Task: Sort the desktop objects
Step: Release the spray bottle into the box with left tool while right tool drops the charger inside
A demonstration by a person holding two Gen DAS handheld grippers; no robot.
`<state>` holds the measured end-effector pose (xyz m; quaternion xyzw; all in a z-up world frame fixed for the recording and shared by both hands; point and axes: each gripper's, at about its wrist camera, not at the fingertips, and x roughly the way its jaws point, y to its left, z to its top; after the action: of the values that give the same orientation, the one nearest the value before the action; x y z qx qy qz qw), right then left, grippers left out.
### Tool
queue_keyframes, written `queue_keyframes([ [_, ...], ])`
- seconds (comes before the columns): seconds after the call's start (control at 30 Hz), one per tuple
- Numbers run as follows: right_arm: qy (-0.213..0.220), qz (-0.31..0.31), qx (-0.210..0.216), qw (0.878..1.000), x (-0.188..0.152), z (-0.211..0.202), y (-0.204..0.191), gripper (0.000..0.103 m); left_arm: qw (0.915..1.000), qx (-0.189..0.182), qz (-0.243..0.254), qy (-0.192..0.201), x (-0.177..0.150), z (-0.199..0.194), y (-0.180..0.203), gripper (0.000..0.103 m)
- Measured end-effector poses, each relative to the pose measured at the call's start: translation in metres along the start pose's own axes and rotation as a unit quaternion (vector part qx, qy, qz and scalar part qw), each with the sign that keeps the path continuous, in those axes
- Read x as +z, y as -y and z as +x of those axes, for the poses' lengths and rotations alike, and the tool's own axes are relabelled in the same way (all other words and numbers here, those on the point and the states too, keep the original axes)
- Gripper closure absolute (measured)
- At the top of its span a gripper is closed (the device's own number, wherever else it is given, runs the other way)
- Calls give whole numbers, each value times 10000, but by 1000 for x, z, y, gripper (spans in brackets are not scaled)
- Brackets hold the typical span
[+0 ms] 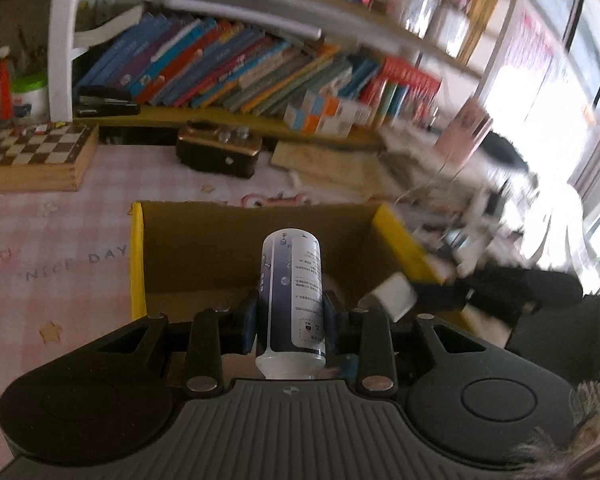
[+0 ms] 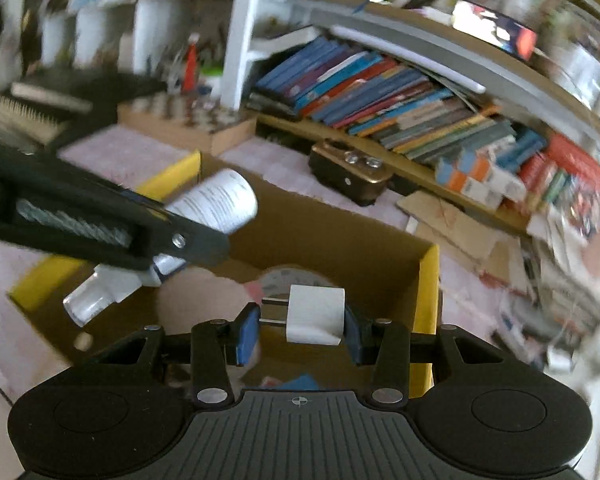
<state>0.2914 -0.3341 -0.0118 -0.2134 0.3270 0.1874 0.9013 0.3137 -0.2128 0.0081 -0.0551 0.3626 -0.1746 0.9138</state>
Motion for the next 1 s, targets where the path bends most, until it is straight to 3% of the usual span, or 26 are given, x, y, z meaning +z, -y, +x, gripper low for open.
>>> queue_keyframes([
  [0.1, -236, -579, 36, 9980, 9, 19, -1, 60, 9984, 336, 372, -253, 7, 23, 3, 73],
  [0.33, -975, -1639, 350, 9810, 13, 59, -12, 60, 9932, 480, 610, -868, 6, 52, 2, 73],
  [0.53, -1269, -1659, 599, 9761, 16, 73, -7, 60, 9925, 518, 578, -941, 6, 55, 0, 72],
  [0.7, -1183, -1513, 603, 9795, 13, 72, -6, 60, 9934, 539, 606, -814, 6, 52, 2, 72],
  [0.87, -805, -1426, 445, 9855, 11, 55, -7, 58, 9947, 552, 740, -456, 5, 38, 8, 58],
  [1.0, -405, -1259, 343, 9906, 11, 34, -4, 51, 9964, 534, 661, -36, 6, 15, 10, 48],
])
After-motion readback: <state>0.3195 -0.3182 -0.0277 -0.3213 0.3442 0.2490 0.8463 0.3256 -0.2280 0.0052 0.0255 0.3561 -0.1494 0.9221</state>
